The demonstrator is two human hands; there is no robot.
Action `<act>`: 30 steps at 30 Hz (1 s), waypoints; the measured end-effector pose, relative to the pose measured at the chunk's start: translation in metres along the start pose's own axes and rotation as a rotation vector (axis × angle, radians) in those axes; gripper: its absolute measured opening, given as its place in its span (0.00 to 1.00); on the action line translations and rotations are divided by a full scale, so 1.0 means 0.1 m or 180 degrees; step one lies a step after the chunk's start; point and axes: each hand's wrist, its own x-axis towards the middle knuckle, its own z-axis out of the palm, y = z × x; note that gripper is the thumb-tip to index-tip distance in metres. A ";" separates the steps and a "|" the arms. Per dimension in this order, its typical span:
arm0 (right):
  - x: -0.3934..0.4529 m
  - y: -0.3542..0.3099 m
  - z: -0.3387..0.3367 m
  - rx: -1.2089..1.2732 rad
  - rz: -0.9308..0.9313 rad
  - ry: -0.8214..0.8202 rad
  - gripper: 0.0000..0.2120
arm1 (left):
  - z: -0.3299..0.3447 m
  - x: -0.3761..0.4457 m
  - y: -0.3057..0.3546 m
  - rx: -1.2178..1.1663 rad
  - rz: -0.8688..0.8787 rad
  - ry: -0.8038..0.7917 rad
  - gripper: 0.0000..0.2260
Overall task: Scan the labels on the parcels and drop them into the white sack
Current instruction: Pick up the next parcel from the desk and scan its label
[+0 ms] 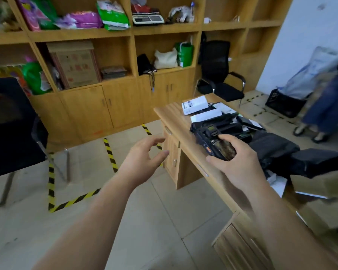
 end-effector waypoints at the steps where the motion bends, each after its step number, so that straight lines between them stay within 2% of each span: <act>1: 0.14 -0.01 0.04 -0.0030 0.0070 0.0062 0.30 | -0.01 0.22 -0.05 -0.0054 0.0022 -0.0053 0.16; 7: 0.90 0.05 0.12 -0.0429 0.0393 0.0341 0.30 | 0.03 1.41 -0.23 -0.0140 0.0411 -0.0472 0.17; 13: 1.40 0.38 0.05 -0.0516 0.0838 0.0586 0.30 | 0.48 2.24 -0.31 -0.0374 0.0661 -0.0792 0.15; 22: 2.48 1.22 0.01 -0.0408 0.1092 0.0873 0.29 | 1.33 3.61 -0.31 -0.0297 0.0669 -0.1009 0.13; 30: 3.51 1.80 0.07 -0.0482 0.1138 0.0719 0.29 | 1.84 4.69 -0.37 -0.0225 0.0525 -0.1095 0.13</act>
